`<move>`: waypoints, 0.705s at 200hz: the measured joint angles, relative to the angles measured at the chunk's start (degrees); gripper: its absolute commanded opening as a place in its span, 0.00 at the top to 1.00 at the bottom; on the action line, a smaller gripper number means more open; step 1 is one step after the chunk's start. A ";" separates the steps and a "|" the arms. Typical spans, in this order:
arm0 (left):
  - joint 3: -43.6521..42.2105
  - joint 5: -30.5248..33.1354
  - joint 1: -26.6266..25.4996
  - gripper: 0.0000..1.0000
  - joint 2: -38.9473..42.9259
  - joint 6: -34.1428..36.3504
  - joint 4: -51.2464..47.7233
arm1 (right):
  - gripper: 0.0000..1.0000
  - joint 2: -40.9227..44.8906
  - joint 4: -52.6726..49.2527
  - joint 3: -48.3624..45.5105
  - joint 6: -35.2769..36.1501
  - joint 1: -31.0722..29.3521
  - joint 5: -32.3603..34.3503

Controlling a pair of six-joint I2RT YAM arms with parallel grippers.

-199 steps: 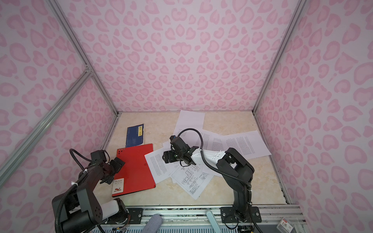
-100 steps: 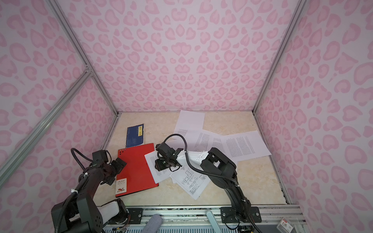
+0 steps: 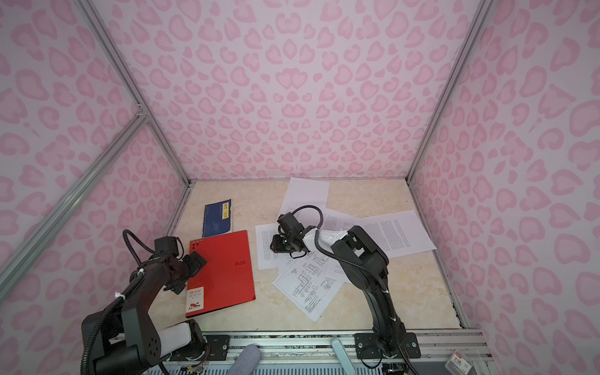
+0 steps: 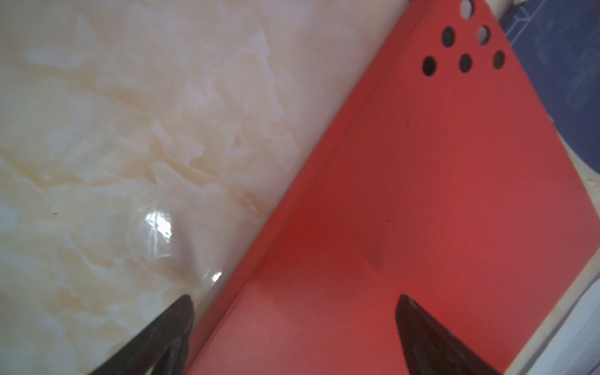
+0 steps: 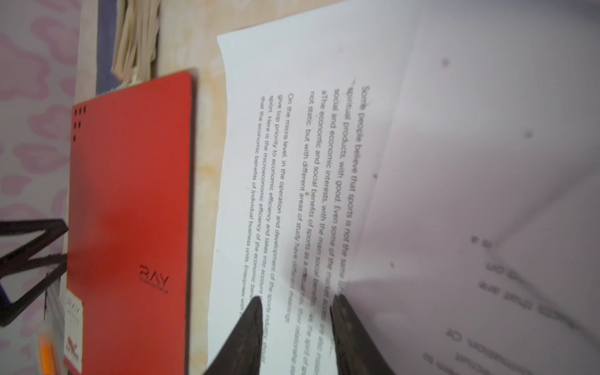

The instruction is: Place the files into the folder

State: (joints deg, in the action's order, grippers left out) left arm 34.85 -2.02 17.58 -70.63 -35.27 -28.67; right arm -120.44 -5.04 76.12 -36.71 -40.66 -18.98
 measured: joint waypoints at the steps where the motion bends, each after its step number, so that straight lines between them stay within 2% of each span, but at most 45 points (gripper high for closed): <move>1: 0.07 0.07 -0.15 0.02 -0.02 0.02 0.00 | 0.62 0.11 -0.02 -0.07 -0.07 0.31 0.15; 40: 0.26 1.88 -3.74 0.00 -0.50 0.81 -0.09 | 0.59 2.34 -4.55 -0.13 -0.79 8.72 7.54; 52: 0.42 1.95 -4.63 0.01 -0.66 0.90 -0.15 | 0.53 2.47 -6.64 0.96 -0.59 9.55 9.75; 82: 1.62 1.84 -7.80 0.03 -1.73 2.12 -0.13 | 0.39 3.58 -12.20 4.61 2.99 4.94 9.90; 116: 3.28 1.22 -15.54 0.03 -4.00 2.08 0.04 | 0.31 6.34 -12.31 4.24 4.96 1.03 6.12; 141: 4.50 0.85 -21.66 0.03 -6.36 1.42 0.20 | 0.31 5.60 -13.33 4.98 5.90 -0.70 3.65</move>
State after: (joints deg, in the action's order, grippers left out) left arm 39.35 -1.17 -4.08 -76.99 -33.85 -28.47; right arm -114.85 -18.37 81.10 -30.81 -41.36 -15.33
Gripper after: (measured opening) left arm 0.969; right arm 0.695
